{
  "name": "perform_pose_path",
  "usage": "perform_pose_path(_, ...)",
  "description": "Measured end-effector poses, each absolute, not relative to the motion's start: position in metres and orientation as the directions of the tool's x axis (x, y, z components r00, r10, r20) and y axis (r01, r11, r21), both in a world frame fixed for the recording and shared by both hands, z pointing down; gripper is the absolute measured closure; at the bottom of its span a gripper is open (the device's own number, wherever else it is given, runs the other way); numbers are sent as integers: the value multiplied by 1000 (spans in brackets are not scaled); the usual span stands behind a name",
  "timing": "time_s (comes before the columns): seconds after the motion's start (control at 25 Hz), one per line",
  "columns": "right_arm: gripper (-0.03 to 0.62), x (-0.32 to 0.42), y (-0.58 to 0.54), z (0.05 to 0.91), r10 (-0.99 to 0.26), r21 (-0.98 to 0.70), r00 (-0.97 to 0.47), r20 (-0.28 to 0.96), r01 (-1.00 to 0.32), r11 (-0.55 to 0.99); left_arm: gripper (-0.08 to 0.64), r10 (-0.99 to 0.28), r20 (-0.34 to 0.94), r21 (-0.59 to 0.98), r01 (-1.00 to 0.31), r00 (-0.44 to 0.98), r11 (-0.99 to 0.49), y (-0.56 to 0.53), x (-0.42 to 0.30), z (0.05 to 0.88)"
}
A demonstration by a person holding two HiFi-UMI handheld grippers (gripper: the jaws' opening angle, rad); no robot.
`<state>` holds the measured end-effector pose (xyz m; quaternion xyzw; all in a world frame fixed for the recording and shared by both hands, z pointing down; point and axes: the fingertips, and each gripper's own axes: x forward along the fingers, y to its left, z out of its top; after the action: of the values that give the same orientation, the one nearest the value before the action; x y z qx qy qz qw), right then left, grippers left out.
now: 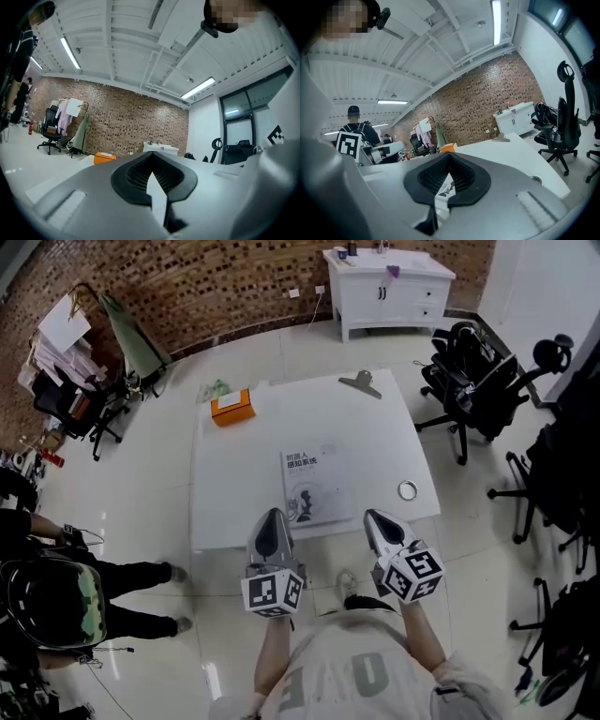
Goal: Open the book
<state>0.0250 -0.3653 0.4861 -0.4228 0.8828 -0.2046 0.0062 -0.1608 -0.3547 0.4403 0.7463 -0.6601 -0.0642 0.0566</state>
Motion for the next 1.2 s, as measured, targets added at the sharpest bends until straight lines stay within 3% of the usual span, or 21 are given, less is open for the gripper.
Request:
perform_pose_path(0.32, 588, 20, -413, 526, -711, -414, -664, 233, -729, 545, 543, -993, 21, 130, -986, 113, -109, -402, -145, 478)
perform_pose_path(0.6, 589, 2, -427, 589, -675, -421, -630, 385, -770, 479, 543, -978, 95, 147, -974, 186, -171, -414, -137, 529)
perform_pose_path(0.64, 573, -2, -428, 602, -651, -435, -635, 416, -767, 471, 543, -975, 114, 142, -975, 190, -174, -417, -137, 541)
perform_pose_path(0.72, 449, -11, -432, 632, -594, -472, -638, 490, -767, 434, 545, -965, 170, 132, -975, 202, -180, -421, -137, 566)
perform_pose_path(0.76, 442, -13, -434, 646, -579, -476, -623, 526, -780, 406, 545, -959, 195, 139, -974, 206, -181, -422, -138, 576)
perform_pose_path(1.0, 444, -9, -443, 687, -546, -395, -518, 658, -855, 335, 545, -954, 220, 181, -970, 203, -164, -429, -156, 586)
perform_pose_path(1.2, 497, -7, -446, 704, -528, -341, -456, 717, -889, 306, 545, -941, 231, 165, -963, 246, -211, -428, -153, 588)
